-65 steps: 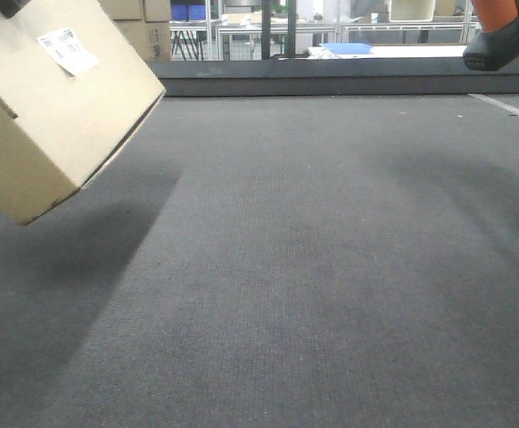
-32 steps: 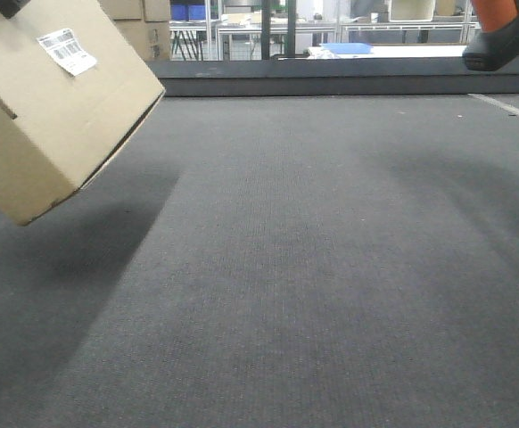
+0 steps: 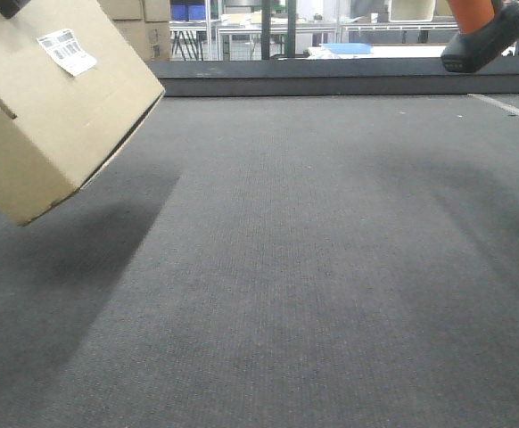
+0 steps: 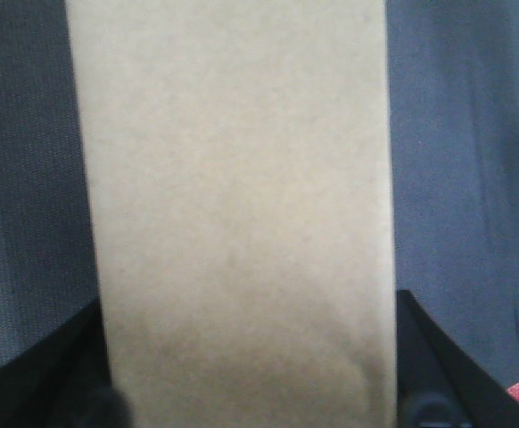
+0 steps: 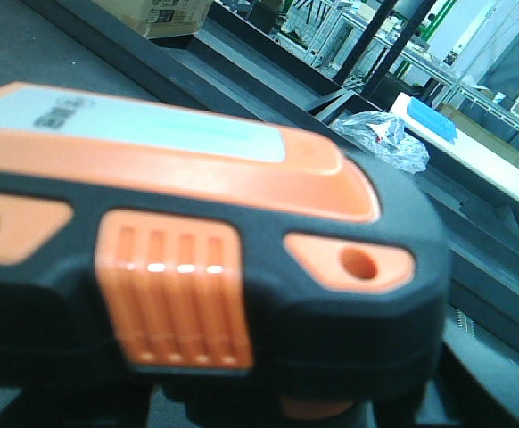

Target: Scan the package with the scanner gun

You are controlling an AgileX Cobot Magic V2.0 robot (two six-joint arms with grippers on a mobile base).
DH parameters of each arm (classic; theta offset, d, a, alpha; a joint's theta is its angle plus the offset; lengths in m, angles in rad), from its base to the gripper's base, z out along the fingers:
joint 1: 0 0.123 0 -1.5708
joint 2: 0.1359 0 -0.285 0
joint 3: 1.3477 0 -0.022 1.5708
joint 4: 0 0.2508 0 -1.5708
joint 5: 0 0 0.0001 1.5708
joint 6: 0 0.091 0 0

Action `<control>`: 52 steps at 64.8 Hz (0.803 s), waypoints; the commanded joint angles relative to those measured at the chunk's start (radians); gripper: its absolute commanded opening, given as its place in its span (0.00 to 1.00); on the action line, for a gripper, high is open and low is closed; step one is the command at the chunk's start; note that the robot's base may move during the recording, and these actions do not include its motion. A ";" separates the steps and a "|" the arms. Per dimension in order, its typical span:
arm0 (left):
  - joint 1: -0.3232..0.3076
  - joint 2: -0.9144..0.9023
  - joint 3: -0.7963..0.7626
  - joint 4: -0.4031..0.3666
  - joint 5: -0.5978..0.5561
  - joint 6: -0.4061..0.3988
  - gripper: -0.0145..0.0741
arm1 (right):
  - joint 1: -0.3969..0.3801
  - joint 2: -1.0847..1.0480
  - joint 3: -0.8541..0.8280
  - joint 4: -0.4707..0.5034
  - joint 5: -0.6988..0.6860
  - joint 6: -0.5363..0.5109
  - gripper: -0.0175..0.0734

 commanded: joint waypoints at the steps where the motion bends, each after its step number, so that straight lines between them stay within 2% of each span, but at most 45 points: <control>1: 0.005 -0.009 -0.005 -0.011 0.000 0.006 0.04 | -0.001 -0.005 -0.018 0.008 -0.076 -0.005 0.02; 15: 0.005 -0.009 -0.005 -0.011 0.000 0.006 0.04 | -0.001 -0.032 -0.018 0.123 -0.060 -0.005 0.02; 27: 0.005 -0.009 -0.005 -0.011 0.000 0.006 0.04 | -0.001 -0.084 -0.018 0.330 -0.034 -0.005 0.01; 35: 0.005 -0.009 -0.005 -0.011 0.000 0.006 0.04 | -0.003 -0.123 -0.012 0.431 0.018 -0.005 0.01; 45: 0.005 -0.009 -0.005 -0.011 0.000 0.006 0.04 | -0.003 -0.184 0.064 0.498 0.014 0.012 0.01; 52: 0.005 -0.009 -0.005 -0.013 0.000 0.006 0.04 | -0.003 -0.223 0.152 0.572 -0.040 0.032 0.02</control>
